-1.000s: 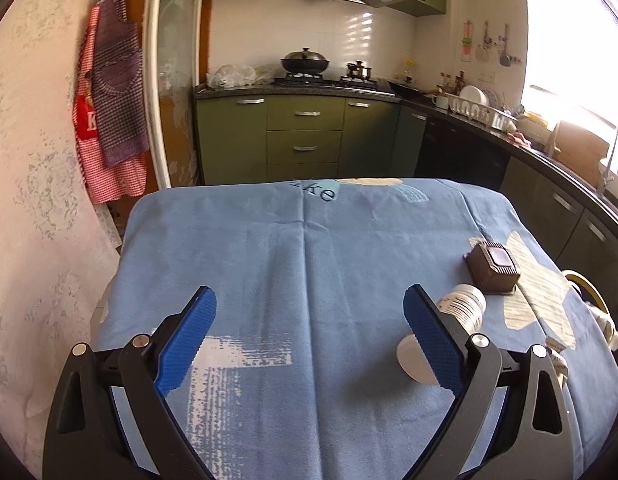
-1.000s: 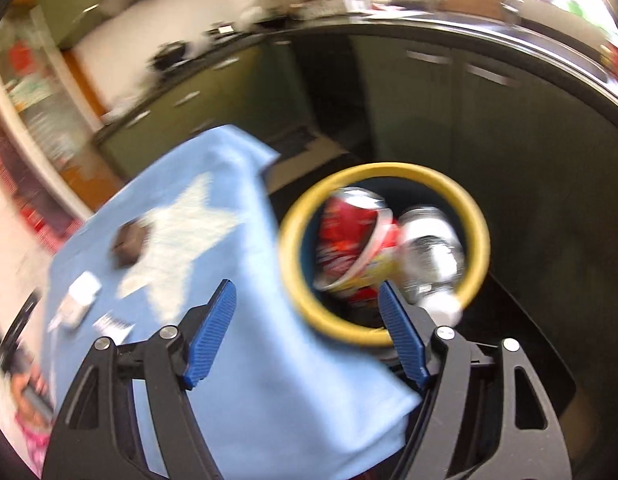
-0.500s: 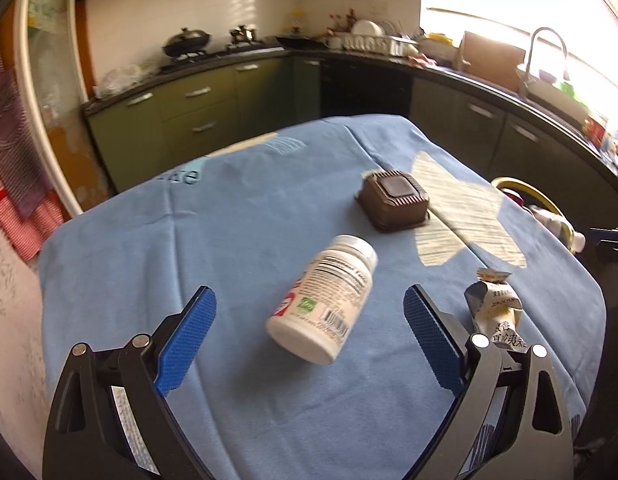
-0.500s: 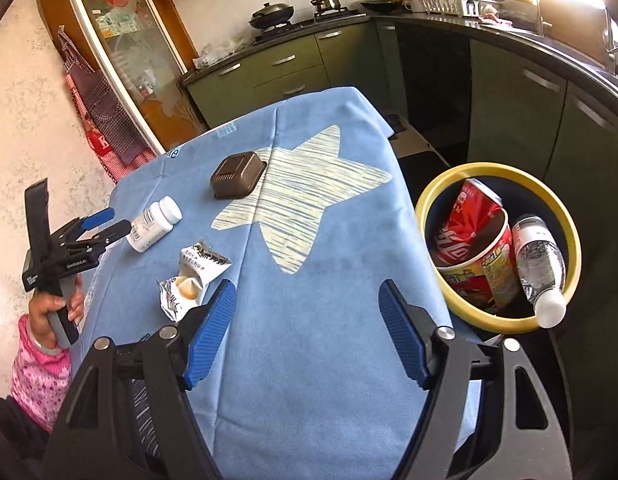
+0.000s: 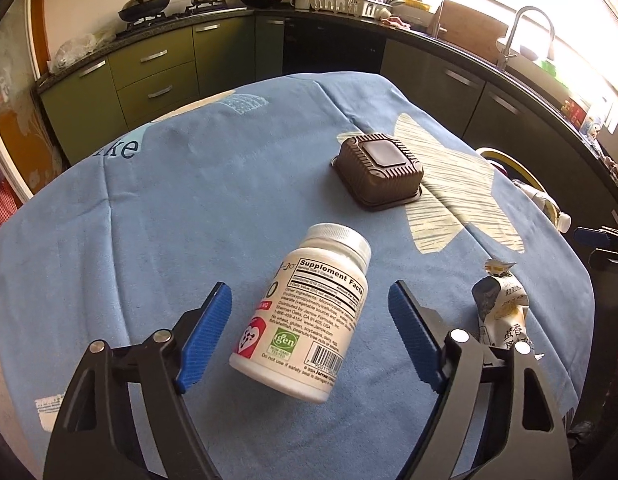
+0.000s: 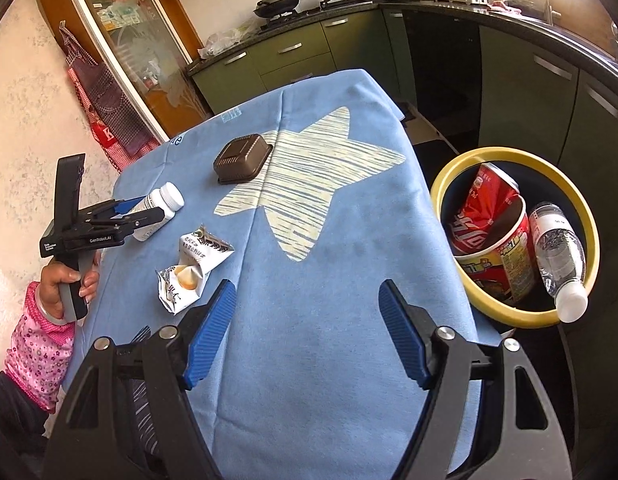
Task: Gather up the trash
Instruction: 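Grasp the white supplement bottle with the left gripper, then carry the supplement bottle over the bin and open the left gripper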
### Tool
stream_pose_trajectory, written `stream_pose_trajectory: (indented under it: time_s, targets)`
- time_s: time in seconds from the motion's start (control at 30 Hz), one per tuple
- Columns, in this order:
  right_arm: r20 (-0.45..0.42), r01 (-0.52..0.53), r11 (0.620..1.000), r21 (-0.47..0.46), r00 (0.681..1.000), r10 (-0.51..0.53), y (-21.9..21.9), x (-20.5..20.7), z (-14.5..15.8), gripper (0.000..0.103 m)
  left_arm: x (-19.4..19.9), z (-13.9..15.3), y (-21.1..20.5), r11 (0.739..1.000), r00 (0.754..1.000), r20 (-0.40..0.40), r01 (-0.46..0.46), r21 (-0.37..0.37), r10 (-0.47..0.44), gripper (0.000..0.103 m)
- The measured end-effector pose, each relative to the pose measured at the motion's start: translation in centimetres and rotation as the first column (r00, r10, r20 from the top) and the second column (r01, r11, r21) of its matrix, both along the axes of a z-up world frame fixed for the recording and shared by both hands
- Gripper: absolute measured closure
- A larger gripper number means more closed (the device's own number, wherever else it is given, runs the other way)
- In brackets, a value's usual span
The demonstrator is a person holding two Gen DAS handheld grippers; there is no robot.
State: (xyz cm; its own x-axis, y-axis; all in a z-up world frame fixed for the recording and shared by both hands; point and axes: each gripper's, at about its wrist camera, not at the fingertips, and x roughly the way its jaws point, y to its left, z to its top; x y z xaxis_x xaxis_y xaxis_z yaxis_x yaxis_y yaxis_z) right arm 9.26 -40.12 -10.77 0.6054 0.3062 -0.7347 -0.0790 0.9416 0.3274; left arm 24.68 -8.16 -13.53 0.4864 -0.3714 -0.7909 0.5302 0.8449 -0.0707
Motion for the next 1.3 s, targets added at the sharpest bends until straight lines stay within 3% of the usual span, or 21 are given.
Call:
stream_pose_trajectory:
  time_s: [0.53,0.77,1.0,1.17,1.3]
  targets:
    - [-0.002,-0.020,1.000,-0.009,1.000,0.020,0.7,-0.1,0.3,0.033,-0.2,-0.5,-0.6,1.000,1.000,-0.018,0.016,0.015,-0.016,0.056]
    - [0.007,-0.014,1.000,-0.018,1.000,0.014,0.1,-0.4,0.5,0.033,-2.0,1.4,-1.4,0.999,0.998,0.028,0.049,0.021,-0.050,0.056]
    - [0.020,0.001,0.999,-0.038,1.000,0.000,-0.9,-1.4,1.1,0.033,-4.3,5.2,-3.6,0.994,0.991,0.079,0.111,-0.002,-0.110,0.056]
    - [0.063,0.100,0.993,-0.062,0.993,-0.096,-4.3,-3.7,2.7,0.033,-5.4,7.3,-7.7,0.979,0.976,0.077,0.204,-0.011,-0.203,0.056]
    - [0.109,0.210,0.976,-0.055,0.973,-0.203,-8.1,-6.1,3.9,0.033,-5.8,8.4,-12.8,0.950,0.948,0.064,0.312,-0.015,-0.310,0.056]
